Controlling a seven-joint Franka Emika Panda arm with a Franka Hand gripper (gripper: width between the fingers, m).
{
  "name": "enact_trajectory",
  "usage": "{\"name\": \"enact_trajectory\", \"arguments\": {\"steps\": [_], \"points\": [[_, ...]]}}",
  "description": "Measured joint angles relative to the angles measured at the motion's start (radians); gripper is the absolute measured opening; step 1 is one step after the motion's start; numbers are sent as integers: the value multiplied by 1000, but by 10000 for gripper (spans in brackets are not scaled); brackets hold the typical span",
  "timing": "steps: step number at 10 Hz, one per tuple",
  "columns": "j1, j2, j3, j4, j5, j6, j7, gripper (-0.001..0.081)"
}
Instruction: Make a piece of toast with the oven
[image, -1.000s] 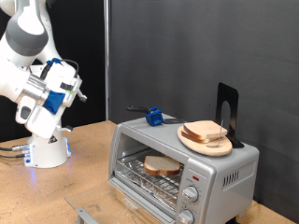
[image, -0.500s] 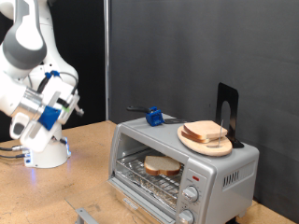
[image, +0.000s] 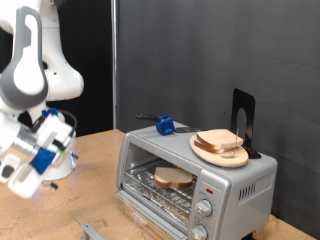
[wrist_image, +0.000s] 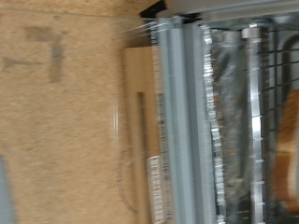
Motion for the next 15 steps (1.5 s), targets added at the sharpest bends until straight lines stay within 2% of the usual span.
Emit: {"name": "enact_trajectory", "arguments": {"steps": [3,6,9,13,15], "points": [[1,152,20,53,81,36,-86,808],[4,239,64,87,125,48,-142,808],[13,261,117,89,125,41,-151,808],[13,247,120,79,121,47,-167,808],[2,215,114,77,94,4,-178,808]]}}
